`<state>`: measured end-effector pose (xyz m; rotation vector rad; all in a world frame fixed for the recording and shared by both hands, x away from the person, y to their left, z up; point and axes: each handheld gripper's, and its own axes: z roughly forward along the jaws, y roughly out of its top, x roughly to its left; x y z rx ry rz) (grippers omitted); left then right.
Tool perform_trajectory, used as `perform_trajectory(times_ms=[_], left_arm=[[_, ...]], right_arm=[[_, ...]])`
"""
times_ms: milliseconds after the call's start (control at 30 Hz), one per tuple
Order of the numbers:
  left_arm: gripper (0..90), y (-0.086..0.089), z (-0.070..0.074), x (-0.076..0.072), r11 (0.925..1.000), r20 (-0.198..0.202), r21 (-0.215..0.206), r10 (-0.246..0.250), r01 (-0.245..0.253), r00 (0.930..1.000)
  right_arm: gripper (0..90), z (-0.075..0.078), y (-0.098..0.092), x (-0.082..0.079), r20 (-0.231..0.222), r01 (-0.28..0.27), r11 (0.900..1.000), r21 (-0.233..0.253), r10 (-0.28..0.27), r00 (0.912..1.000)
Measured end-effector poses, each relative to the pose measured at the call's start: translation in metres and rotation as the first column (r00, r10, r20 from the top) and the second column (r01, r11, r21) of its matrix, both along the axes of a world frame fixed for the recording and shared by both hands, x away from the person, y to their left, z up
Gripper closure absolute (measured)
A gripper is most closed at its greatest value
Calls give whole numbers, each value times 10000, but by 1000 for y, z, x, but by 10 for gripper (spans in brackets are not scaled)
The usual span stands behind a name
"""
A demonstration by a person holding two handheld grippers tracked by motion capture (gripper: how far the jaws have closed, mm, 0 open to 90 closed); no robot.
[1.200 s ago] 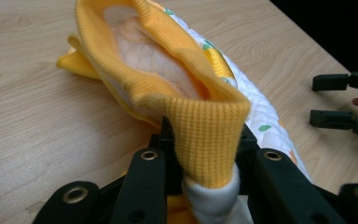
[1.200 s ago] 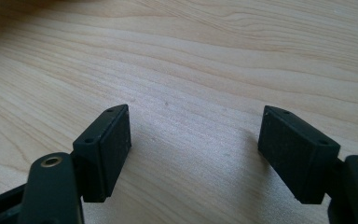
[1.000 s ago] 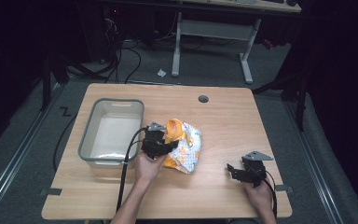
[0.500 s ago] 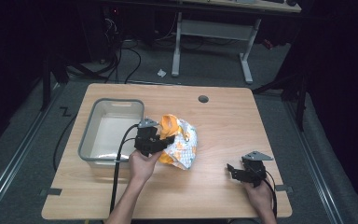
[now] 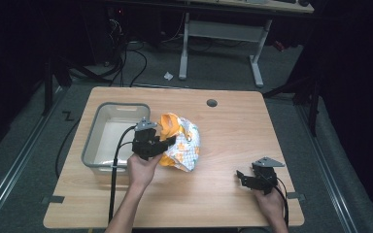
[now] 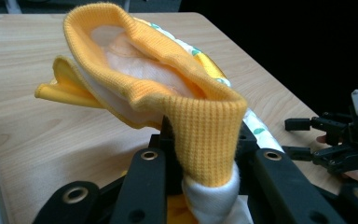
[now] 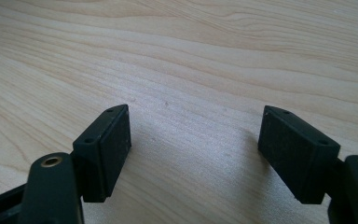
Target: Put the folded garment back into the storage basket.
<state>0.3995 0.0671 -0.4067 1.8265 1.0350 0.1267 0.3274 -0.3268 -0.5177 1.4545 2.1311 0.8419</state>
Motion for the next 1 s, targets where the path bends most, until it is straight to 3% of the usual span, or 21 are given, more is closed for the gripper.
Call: perform_trajectory(times_ms=[600,1000], left_arm=[[739,26,23,0,9981,601,-16,619,-619,9963],[739,49,33,-1,9940,934,-70,1094,-1092,9896]], right_arm=[[258,0,0,0,1,-4,10000,-6,4,10000],[258,0,0,0,-3,-5,10000,-2,5,10000]])
